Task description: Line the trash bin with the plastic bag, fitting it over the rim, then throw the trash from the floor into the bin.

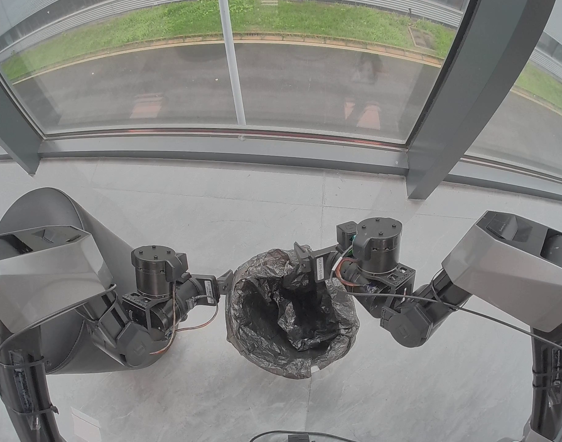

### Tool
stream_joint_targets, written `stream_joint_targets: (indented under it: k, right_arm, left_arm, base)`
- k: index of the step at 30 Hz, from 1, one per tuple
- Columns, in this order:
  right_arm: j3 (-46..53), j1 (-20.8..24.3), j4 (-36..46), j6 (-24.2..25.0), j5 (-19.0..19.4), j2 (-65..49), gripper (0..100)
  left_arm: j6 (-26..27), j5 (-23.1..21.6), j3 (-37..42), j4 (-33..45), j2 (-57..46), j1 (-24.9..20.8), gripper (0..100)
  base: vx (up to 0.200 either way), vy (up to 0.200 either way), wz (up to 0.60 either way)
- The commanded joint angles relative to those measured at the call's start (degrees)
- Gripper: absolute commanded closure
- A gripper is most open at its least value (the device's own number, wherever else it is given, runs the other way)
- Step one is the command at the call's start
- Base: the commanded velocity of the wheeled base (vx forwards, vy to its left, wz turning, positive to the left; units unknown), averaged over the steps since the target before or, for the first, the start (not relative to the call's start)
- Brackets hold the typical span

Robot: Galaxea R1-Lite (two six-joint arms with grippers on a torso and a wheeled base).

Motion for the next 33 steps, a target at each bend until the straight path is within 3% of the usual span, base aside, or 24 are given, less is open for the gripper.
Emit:
stream_joint_targets:
  k: [1, 5, 9, 14, 33]
  right_arm:
    - [2.35, 3.81, -0.47, 0.40, 0.03, -2.44, 0]
    - [5.43, 7.94, -1.78, 1.63, 0.03, -3.93, 0]
    - [5.52, 8.73, -1.61, 1.89, 0.03, -2.61, 0]
    - [5.69, 9.52, -1.61, 2.68, 0.03, -1.30, 0]
    - [-1.69, 7.59, -1.34, 2.60, 0.03, 9.60, 0]
  left_arm:
    - [-2.51, 0.00, 2.44, -1.17, -5.30, -1.20, 0]
    - [-6.03, -0.44, 6.05, -1.26, -11.01, -2.43, 0]
    - [-7.61, -4.66, 9.91, -1.43, -14.18, -2.79, 0]
    - [-8.84, -5.19, 9.91, -1.43, -13.83, -2.52, 0]
    - [-8.75, -5.28, 10.44, -1.52, -14.27, -2.70, 0]
  base:
    - [0.000, 0.000, 0.00]
    - [0.000, 0.000, 0.00]
    - [0.000, 0.000, 0.00]
    - [0.000, 0.000, 0.00]
    - [0.000, 0.000, 0.00]
